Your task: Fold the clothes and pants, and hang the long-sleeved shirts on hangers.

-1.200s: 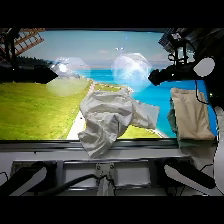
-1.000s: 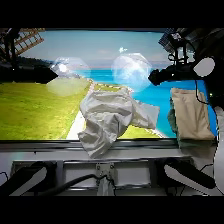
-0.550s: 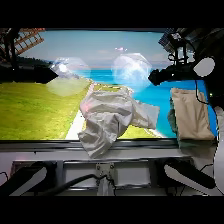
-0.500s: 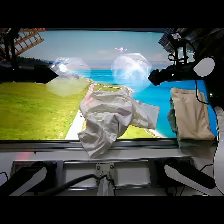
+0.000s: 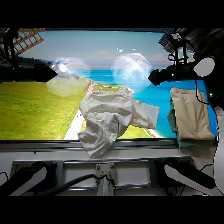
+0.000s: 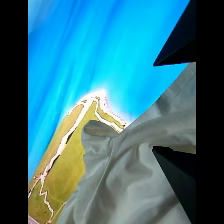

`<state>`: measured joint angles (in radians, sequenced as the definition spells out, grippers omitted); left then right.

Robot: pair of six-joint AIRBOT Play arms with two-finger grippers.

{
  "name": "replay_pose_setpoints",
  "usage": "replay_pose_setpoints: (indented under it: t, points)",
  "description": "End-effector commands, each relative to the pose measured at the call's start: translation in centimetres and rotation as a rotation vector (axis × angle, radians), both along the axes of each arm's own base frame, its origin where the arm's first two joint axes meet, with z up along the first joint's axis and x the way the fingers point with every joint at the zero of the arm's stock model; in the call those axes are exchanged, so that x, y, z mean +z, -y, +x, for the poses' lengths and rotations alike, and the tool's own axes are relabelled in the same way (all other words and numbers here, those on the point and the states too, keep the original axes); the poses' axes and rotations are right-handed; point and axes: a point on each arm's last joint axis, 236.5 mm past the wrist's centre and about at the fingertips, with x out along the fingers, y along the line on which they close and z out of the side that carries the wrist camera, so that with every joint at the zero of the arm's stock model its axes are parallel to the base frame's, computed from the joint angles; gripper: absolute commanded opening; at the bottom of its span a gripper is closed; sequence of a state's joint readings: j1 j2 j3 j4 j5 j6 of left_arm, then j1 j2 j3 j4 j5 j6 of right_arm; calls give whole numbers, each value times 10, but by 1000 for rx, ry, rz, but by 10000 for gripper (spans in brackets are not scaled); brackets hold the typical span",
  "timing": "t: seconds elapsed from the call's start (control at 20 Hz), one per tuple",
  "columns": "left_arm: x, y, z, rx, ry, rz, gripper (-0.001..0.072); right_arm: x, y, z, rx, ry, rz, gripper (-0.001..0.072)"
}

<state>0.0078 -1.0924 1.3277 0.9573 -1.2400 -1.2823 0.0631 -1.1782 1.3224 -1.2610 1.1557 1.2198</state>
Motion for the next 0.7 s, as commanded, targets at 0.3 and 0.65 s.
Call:
replay_pose_setpoints:
  t: [0.3,0.65]
  points:
    - [-4,1,-5,-14,-23,4,16,0,-1,0,1,0,1,568]
    - [-61,3,-38,5,-222,-18,16,33,-1,41,-65,207,57,568]
